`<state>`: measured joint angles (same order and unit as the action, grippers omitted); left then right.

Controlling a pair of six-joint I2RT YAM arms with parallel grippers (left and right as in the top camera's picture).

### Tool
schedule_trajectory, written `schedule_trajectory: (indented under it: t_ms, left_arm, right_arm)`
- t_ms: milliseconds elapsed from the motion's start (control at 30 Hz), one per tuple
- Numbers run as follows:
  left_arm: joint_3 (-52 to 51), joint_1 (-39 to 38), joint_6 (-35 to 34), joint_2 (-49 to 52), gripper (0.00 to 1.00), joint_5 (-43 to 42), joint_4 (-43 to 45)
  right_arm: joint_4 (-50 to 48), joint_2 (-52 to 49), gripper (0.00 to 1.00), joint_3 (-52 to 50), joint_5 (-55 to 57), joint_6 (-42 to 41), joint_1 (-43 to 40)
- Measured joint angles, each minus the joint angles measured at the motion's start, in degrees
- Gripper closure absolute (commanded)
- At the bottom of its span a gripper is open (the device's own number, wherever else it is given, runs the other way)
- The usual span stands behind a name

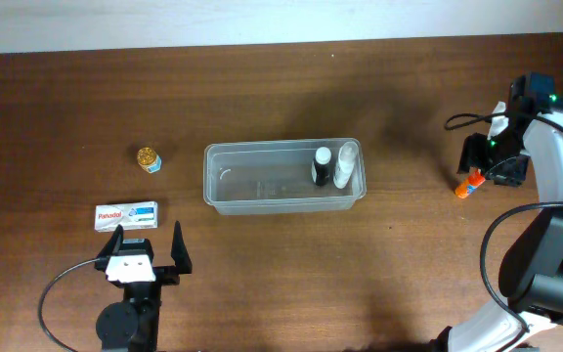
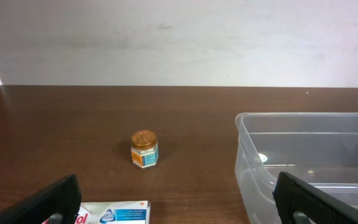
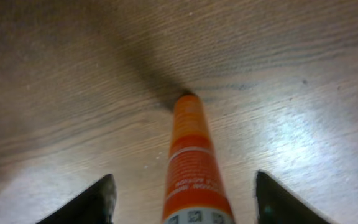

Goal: Pack container
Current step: 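Move the right gripper to the orange tube and grasp it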

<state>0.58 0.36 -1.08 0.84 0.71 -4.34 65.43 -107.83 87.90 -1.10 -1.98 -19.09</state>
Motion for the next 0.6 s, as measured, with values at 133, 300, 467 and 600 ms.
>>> schedule_trajectory:
  t_ms: [133, 300, 467, 600]
  left_arm:
    - [0.0, 0.0, 0.0, 0.0, 0.01, 0.0, 0.0]
    - [0.0, 0.0, 0.0, 0.0, 0.0, 0.0, 0.0]
    - [0.0, 0.0, 0.0, 0.0, 0.01, 0.0, 0.0]
    - [0.0, 0.0, 0.0, 0.0, 0.0, 0.0, -0.02]
  right_arm:
    - [-0.22, 0.0, 0.64, 0.0, 0.7, 0.15, 0.0]
    - [-0.2, 0.0, 0.8, 0.0, 1.11, 0.33, -0.02]
    - [-0.15, 0.0, 0.85, 0.0, 1.07, 0.37, 0.0]
    - [0.31, 0.0, 0.88, 0.0, 1.09, 0.42, -0.02]
